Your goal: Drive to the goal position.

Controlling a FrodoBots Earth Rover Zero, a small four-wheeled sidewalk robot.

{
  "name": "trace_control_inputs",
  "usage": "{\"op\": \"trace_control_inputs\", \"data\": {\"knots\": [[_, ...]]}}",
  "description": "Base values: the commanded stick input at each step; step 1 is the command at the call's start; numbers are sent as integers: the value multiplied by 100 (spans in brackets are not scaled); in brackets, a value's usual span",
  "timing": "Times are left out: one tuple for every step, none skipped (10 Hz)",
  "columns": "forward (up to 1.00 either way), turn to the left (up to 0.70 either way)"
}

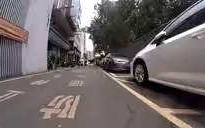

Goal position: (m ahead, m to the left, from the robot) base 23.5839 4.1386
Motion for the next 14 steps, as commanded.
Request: {"op": "trace_control_inputs", "data": {"knots": [[70, 0], [70, 0], [70, 0], [70, 0], [70, 0], [70, 0], [70, 0], [70, 0], [70, 0], [70, 0], [70, 0], [70, 0], [70, 0], [70, 0]]}}
